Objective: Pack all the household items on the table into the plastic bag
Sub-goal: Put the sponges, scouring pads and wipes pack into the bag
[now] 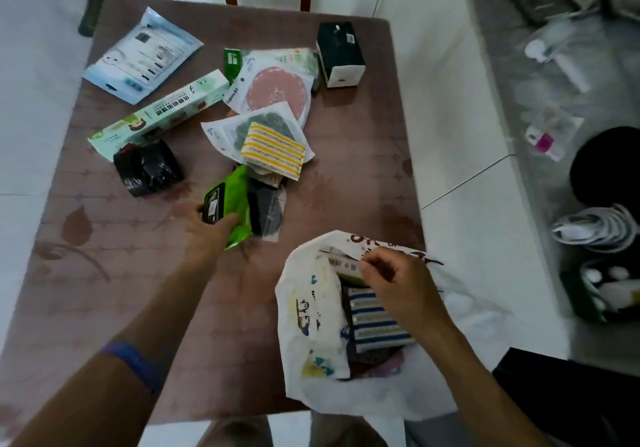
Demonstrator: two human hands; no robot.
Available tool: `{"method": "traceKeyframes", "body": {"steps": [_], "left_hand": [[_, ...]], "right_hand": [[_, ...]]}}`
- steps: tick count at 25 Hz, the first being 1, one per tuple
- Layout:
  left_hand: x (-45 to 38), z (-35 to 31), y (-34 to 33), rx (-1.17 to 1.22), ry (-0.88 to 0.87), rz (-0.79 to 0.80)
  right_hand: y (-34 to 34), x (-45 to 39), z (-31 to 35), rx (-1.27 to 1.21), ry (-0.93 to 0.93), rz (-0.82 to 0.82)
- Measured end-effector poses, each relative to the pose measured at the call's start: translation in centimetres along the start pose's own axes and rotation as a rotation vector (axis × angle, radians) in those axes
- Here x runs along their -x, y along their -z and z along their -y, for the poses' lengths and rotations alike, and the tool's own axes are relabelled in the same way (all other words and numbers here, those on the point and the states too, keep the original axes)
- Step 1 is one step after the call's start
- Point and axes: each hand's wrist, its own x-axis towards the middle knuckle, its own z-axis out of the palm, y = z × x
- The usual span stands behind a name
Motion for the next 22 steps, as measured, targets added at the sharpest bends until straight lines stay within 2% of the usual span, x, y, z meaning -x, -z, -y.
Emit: {"method": "traceKeyframes", "body": {"steps": [3, 4, 7, 8, 9, 10, 12, 14, 17, 19, 22], "left_hand": [[5.7, -2.2, 2.2, 0.276, -0.173, 0.203], [7.3, -3.4, 3.2, 0.29, -0.271, 0.332], [11.6, -7.6, 3.6, 0.019, -0.512, 0.839], [12.9, -8.5, 2.7, -0.131, -0.548, 0.957], [14.4, -9.0, 1.0, -0.303, -0.601, 1.036], [15.7, -9.1, -1.0, -0.476, -0.67, 1.06], [17.5, -8.0, -5.3, -0.761, -0.869, 0.986], [18.1, -6.9, -9.2, -0.905, -0.971, 0.899], [17.4, -5.4, -12.3, -1.091, -1.062, 0.741], [17.2, -4.7, -12.2, -1.179, -1.056, 0.688], [17.6, -4.4, -9.9, -1.058, -1.028, 0.631]], "right_hand": [[3.0, 2.2, -3.0, 0.031, -0.104, -0.129], [3.3, 2.1, -3.7, 0.12, -0.131, -0.082], [3.1, 1.8, -5.2, 0.47, -0.204, 0.349], [3.1, 2.0, -5.9, 0.599, -0.211, 0.426], [3.6, 2.4, -6.6, 0.702, -0.204, 0.391], [4.4, 2.6, -7.1, 0.789, -0.175, 0.296], [5.7, 2.9, -7.7, 0.891, -0.081, 0.125], [6.4, 3.5, -7.6, 0.897, -0.054, 0.063], [6.7, 4.1, -6.9, 0.94, -0.064, 0.077], [6.6, 4.7, -6.5, 0.945, -0.062, 0.101], [6.4, 4.5, -5.0, 0.853, -0.044, 0.144]]}}
